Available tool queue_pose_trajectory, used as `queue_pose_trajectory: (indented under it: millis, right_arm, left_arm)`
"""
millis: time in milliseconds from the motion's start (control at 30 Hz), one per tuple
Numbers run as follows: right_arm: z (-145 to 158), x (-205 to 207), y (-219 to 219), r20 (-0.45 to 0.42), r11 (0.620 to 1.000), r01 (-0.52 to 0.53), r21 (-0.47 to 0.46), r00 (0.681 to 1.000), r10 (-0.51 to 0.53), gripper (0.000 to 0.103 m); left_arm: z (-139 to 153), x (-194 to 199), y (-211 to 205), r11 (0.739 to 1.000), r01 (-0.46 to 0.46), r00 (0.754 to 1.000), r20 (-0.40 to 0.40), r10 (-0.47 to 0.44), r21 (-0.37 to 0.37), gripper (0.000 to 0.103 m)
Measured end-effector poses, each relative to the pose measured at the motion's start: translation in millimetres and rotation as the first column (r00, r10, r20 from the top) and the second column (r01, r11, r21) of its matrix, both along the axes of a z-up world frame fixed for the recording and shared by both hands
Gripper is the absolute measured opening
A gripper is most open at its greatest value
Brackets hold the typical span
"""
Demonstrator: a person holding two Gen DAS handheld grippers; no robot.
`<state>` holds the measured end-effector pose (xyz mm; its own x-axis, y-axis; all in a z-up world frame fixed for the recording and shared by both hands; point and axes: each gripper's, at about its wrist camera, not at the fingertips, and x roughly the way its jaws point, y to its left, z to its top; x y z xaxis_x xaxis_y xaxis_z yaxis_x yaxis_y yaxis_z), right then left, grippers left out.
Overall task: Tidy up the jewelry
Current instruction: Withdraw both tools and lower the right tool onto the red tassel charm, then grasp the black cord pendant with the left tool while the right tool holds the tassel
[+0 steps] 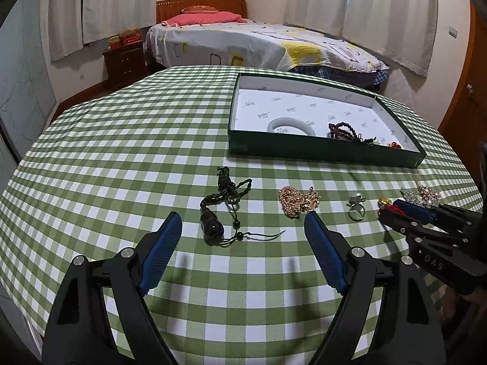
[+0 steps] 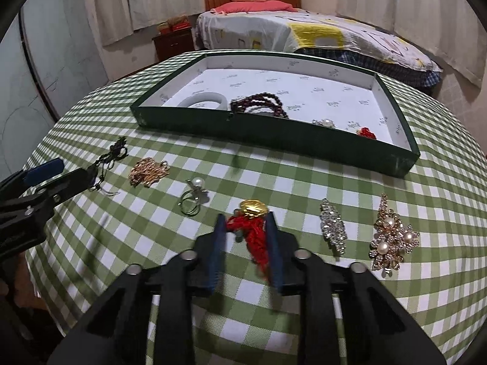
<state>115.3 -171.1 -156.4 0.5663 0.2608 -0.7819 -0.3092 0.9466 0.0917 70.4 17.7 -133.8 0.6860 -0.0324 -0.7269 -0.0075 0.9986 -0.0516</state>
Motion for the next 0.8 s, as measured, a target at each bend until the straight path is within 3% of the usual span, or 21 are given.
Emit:
queue_pose_trajectory:
  millis: [167, 533, 733, 800]
  right_arm:
    - [1.3, -2.3, -2.0, 0.011, 1.000, 0.003, 0.008, 1.000, -0.003, 0.017]
    - [19.3, 1.6, -22.2, 0.071, 0.997, 0.054, 0.055, 0.996, -0.058, 0.017]
    - [17.3, 5.3, -21.2, 0.064, 0.997, 0.052, 0.061, 0.996, -0.056, 0.017]
    - [17.1, 6.0, -21.1, 0.062, 0.997, 0.051, 0.063, 0.997, -0.055, 0.017]
  left_arm:
    - [-5.2, 4.6, 5.3, 1.000, -0.007, 1.000, -0.015, 0.007, -0.005, 0.081]
    - [-11.4, 24.4, 16.5, 1.000, -0.030, 0.999, -0.031, 0.030, 0.000, 0.080]
    - [-20.4, 28.7, 22.0, 0.999, -0.043, 0.997, -0.068, 0.042, -0.004, 0.066]
    - [-19.9, 26.2, 25.0, 0.999, -0.050, 0.996, -0.072, 0.049, -0.017, 0.066]
